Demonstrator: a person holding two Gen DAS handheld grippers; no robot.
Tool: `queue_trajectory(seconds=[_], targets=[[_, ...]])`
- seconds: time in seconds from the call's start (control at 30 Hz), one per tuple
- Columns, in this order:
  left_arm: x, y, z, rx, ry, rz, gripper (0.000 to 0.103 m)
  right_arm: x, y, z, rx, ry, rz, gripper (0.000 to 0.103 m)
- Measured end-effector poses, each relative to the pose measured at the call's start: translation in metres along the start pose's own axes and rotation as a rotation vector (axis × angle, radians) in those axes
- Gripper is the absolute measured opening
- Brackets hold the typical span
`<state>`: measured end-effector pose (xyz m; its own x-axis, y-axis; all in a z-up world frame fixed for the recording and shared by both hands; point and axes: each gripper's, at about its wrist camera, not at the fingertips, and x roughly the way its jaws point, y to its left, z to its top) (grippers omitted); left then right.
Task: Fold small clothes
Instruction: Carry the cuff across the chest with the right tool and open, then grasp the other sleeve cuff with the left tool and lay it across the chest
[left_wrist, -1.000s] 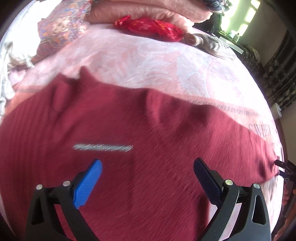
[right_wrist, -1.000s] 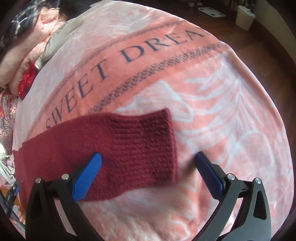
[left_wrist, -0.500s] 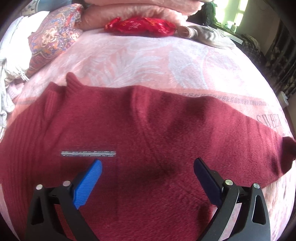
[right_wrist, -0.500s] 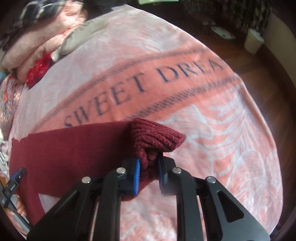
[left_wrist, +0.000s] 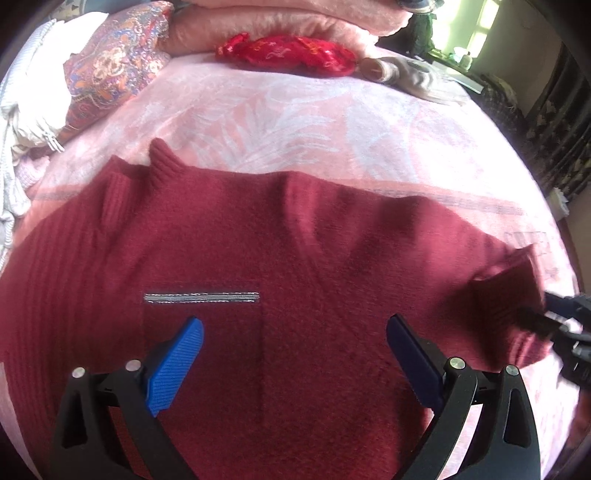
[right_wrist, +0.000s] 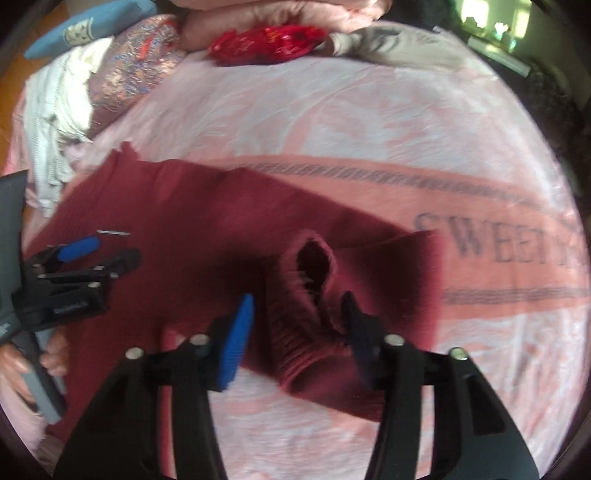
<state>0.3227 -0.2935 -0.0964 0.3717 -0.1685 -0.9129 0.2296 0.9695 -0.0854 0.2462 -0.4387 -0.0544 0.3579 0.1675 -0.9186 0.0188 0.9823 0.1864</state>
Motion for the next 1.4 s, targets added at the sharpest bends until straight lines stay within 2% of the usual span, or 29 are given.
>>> queue_trajectory(seconds=[0.1, 0.2, 0.23, 0.3, 0.33, 0.4, 0.47, 0.7, 0.73, 0.8, 0.83, 0.9, 0.93, 0.97, 1.0, 1.1, 1.23, 1.4], targets=[[-0.006, -0.017, -0.003, 0.017, -0.004, -0.068, 0.099, -0.023, -0.014, -0.006, 0.052, -0.043, 0.057, 0.05], [-0.009, -0.049, -0.008, 0.051, 0.02, -0.176, 0.099, -0.056, -0.044, -0.016, 0.143, -0.113, 0.161, 0.053], [-0.01, -0.059, -0.01, 0.065, 0.026, -0.205, 0.099, -0.062, -0.053, -0.018, 0.156, -0.122, 0.162, 0.053], [-0.007, -0.081, -0.011, 0.102, 0.051, -0.256, 0.099, -0.072, -0.069, -0.022, 0.161, -0.14, 0.093, 0.053], [-0.003, -0.094, -0.011, 0.117, 0.077, -0.261, 0.099, -0.075, -0.078, -0.028, 0.172, -0.143, 0.063, 0.054], [0.005, -0.109, -0.01, 0.127, 0.113, -0.257, 0.099, -0.075, -0.093, -0.039, 0.198, -0.134, 0.08, 0.054], [0.014, -0.117, -0.014, 0.111, 0.157, -0.209, 0.099, -0.074, -0.106, -0.049, 0.213, -0.127, 0.08, 0.054], [0.017, -0.128, -0.024, 0.114, 0.158, -0.15, 0.099, -0.079, -0.132, -0.069, 0.256, -0.144, 0.128, 0.054], [0.022, -0.133, -0.024, 0.122, 0.158, -0.146, 0.096, -0.078, -0.133, -0.071, 0.258, -0.142, 0.136, 0.054], [0.026, -0.144, -0.025, 0.137, 0.147, -0.122, 0.081, -0.076, -0.131, -0.073, 0.25, -0.137, 0.14, 0.055], [0.027, -0.15, -0.026, 0.148, 0.133, -0.084, 0.076, -0.076, -0.13, -0.075, 0.242, -0.133, 0.138, 0.055], [0.023, -0.153, -0.025, 0.162, 0.114, -0.077, 0.049, -0.076, -0.131, -0.078, 0.24, -0.132, 0.135, 0.057], [0.02, -0.154, -0.025, 0.166, 0.108, -0.082, 0.04, -0.076, -0.132, -0.079, 0.247, -0.131, 0.137, 0.057], [0.017, -0.154, -0.025, 0.156, 0.111, -0.111, 0.024, -0.076, -0.133, -0.079, 0.253, -0.132, 0.14, 0.057], [0.013, -0.152, -0.024, 0.135, 0.116, -0.141, 0.019, -0.076, -0.134, -0.08, 0.258, -0.134, 0.142, 0.058], [-0.002, -0.145, -0.023, 0.099, 0.08, -0.162, 0.016, -0.077, -0.137, -0.078, 0.279, -0.137, 0.154, 0.059], [-0.041, -0.119, -0.017, 0.07, -0.024, -0.191, 0.016, -0.075, -0.129, -0.073, 0.269, -0.13, 0.158, 0.06], [-0.076, -0.041, -0.008, 0.02, -0.118, -0.144, 0.016, -0.059, -0.106, -0.058, 0.235, -0.101, 0.177, 0.061]])
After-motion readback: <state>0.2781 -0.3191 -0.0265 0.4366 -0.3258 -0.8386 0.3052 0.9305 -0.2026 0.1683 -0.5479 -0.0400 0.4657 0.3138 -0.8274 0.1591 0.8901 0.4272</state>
